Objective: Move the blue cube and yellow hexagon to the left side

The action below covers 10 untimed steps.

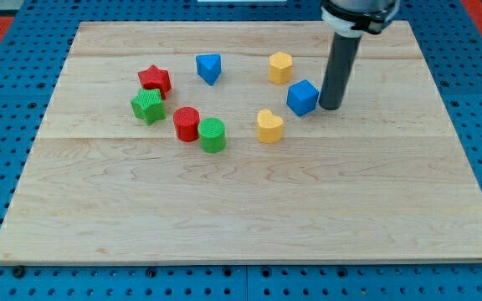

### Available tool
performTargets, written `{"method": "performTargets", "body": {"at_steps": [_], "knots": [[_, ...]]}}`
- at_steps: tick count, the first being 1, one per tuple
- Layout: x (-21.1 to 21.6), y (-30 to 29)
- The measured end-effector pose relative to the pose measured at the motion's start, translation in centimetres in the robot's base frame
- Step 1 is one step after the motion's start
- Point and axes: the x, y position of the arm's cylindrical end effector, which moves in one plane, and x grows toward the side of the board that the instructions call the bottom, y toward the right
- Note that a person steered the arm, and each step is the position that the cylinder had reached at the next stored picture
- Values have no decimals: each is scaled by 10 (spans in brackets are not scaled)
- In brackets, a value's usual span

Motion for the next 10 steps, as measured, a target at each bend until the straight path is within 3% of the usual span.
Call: {"method": "performTargets", "body": {"at_steps": [1, 2, 3, 4, 7, 10], "knots": [[-8, -19], [-40, 14], [-85, -13], [-87, -63], [-125, -107], [-156, -41]]}}
